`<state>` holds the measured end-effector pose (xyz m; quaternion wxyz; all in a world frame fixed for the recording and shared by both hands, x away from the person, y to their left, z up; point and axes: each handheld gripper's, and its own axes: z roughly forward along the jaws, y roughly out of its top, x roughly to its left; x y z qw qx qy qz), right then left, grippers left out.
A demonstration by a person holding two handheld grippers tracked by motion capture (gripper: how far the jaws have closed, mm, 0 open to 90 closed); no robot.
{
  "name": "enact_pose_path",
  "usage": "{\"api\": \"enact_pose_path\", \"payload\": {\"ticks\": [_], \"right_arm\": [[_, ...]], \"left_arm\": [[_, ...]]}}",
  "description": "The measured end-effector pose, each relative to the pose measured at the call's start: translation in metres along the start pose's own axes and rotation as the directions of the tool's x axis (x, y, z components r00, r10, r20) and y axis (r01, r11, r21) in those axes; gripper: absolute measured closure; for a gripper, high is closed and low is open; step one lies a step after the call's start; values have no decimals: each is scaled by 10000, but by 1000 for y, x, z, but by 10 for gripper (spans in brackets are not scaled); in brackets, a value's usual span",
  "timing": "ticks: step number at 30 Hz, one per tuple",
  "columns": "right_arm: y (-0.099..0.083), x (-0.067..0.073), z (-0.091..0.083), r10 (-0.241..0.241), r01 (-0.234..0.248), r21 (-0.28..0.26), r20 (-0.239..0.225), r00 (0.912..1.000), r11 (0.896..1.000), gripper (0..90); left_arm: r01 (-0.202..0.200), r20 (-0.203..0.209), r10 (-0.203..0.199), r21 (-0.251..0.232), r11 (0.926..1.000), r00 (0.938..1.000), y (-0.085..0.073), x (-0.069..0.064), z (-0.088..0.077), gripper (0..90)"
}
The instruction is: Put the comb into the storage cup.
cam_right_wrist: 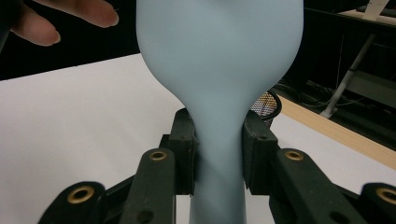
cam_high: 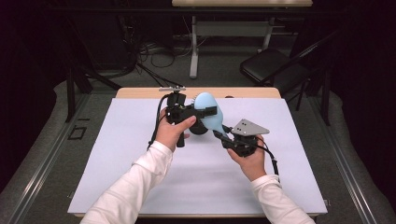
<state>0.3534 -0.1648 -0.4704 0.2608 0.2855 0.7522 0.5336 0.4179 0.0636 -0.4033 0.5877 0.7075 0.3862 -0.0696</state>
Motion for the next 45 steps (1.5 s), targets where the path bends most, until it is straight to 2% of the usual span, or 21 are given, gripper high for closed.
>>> {"api": "enact_pose_path", "payload": {"ticks": [6,10,15,16,25,30,45], "right_arm": [[0,0,0,10,-10,15,1,10000,10000,697],[-1,0,0,-17,17,27,6,10000,10000,696],[-1,0,1,-20,20,68,8,10000,10000,696],[-1,0,1,-19,19,69,6,10000,10000,696],[-2,1,1,-2,2,40,1,10000,10000,697],[-1,1,1,-7,7,27,3,10000,10000,697],[-2,0,2,80,-79,83,-119,9999,9999,697]], "left_arm": [[-41,5,41,-14,10000,10000,0,1,-1,302],[78,75,-77,-13,10000,9999,0,2,0,305],[302,33,-302,-39,9995,9995,-1,3,-1,330],[455,50,-454,-116,9989,9990,-1,4,-1,345],[670,35,-669,-158,9976,9978,-2,6,-2,397],[954,147,-950,-314,9949,9954,-4,7,-3,428],[992,29,-991,-298,9946,9951,-4,8,-3,461]]}}
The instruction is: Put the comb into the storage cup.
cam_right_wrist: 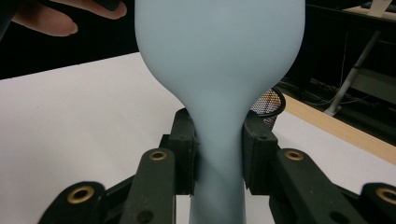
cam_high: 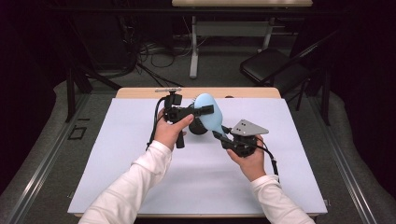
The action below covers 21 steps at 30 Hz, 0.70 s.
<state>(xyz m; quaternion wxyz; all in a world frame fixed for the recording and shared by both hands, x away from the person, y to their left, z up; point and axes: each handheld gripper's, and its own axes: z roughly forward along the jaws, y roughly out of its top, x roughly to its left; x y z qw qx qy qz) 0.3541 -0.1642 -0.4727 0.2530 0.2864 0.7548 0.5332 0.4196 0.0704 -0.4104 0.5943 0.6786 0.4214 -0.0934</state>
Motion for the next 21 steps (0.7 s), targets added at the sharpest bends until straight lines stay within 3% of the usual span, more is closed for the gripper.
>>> {"api": "enact_pose_path", "payload": {"ticks": [21], "right_arm": [[-1,0,2,184,-182,109,-152,9997,9998,696]], "left_arm": [[389,-323,-385,124,9992,9987,0,-1,0,476]]}}
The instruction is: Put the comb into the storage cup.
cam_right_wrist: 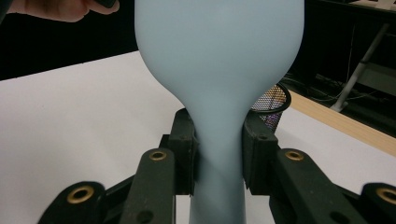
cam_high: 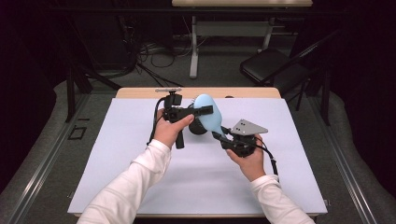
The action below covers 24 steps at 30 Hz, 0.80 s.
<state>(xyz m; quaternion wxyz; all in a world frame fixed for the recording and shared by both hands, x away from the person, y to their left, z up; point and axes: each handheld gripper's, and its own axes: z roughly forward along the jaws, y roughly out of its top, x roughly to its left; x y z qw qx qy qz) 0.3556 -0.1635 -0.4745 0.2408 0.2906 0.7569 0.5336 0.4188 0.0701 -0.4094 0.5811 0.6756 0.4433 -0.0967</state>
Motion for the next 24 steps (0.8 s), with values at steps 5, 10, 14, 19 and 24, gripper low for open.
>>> {"api": "enact_pose_path", "payload": {"ticks": [5,10,14,19,24], "right_arm": [[0,0,0,12,-12,7,1,10000,10000,695],[0,0,0,35,-35,39,-12,10000,10000,695],[0,0,1,68,-68,47,-21,10000,10000,694],[-1,-1,1,134,-133,60,-63,9999,9999,692],[0,0,1,126,-125,52,-92,9999,9999,684]], "left_arm": [[54,-47,-54,70,10000,10000,0,-1,0,478],[26,-106,-25,110,9999,9999,1,0,0,481],[46,-152,-45,103,9999,9999,1,-1,1,482],[154,-170,-153,101,9998,9997,1,-1,1,484],[167,-173,-165,147,9998,9997,1,0,2,487]]}}
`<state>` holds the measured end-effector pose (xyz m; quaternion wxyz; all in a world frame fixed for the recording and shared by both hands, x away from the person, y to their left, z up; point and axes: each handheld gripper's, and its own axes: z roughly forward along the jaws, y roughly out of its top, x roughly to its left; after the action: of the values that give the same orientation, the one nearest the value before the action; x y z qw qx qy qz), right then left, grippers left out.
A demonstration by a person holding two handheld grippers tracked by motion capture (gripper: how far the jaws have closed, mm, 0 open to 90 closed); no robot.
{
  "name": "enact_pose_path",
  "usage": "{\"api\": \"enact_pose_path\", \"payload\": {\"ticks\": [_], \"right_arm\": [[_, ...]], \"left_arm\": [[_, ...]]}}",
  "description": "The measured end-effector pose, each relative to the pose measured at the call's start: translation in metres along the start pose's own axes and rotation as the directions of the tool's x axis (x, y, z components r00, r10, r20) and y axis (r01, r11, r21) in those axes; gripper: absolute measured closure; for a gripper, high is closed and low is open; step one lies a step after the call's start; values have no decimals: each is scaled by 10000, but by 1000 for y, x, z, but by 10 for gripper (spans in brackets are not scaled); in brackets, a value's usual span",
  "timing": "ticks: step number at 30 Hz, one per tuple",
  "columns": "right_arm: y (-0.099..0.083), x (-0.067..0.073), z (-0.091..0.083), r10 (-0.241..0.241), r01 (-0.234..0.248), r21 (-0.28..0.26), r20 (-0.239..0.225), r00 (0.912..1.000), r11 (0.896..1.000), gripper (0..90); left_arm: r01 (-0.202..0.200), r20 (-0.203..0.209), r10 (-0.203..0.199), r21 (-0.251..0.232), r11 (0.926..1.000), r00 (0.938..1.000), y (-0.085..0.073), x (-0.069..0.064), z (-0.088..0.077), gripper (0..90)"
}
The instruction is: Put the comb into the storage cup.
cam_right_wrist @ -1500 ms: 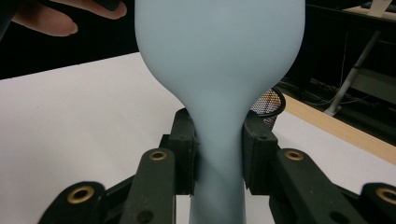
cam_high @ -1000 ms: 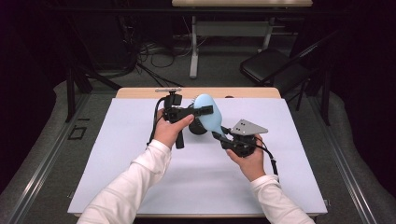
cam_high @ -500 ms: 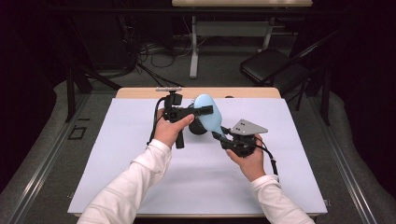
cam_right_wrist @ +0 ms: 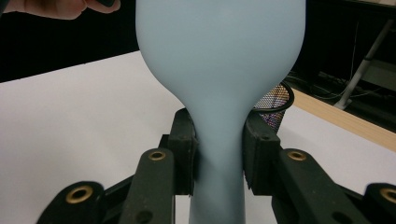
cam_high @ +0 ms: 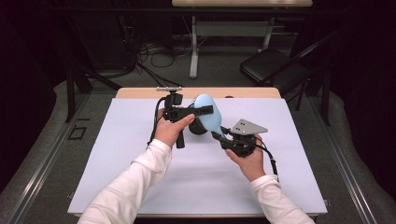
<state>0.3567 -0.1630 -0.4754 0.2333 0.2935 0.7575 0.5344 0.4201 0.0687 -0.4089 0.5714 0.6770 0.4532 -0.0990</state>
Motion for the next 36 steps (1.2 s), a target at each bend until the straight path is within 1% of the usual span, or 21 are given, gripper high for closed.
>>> {"api": "enact_pose_path", "payload": {"ticks": [9,12,16,19,21,22,24,28,30,33,36], "right_arm": [[0,0,0,-4,4,-24,28,10000,10000,629],[0,0,0,12,-12,-27,20,10000,10000,594],[1,0,1,61,-61,-20,-38,10000,10000,543],[1,0,1,71,-71,-39,54,10000,10000,500],[1,0,1,63,-62,-73,133,9999,10000,470],[1,0,1,61,-60,-79,168,9998,10000,455],[2,-1,1,115,-113,-94,183,9998,9999,418],[3,-2,1,74,-73,-34,322,9995,10000,397],[3,-2,1,39,-35,-130,295,9996,9999,395],[4,-3,2,22,-13,-220,374,9993,9998,359],[4,-3,2,88,-73,-371,409,9991,9993,351]], "left_arm": [[138,61,-139,106,9998,9999,0,1,3,489],[78,27,-78,111,9999,10000,0,1,3,489],[166,-1,-166,52,9998,9999,0,2,3,489],[-6,-85,7,41,10000,10000,0,4,3,489],[16,-55,-15,24,10000,10000,1,5,3,489],[91,-17,-91,-4,10000,10000,1,5,3,489],[85,-27,-85,-6,10000,10000,1,6,3,489],[-4,-45,4,-77,10000,10000,1,8,2,489],[7,-32,-7,-117,9999,10000,2,8,2,488],[-61,6,61,-184,9998,10000,2,9,2,488],[-125,-28,124,-214,9997,9999,2,10,1,488]]}}
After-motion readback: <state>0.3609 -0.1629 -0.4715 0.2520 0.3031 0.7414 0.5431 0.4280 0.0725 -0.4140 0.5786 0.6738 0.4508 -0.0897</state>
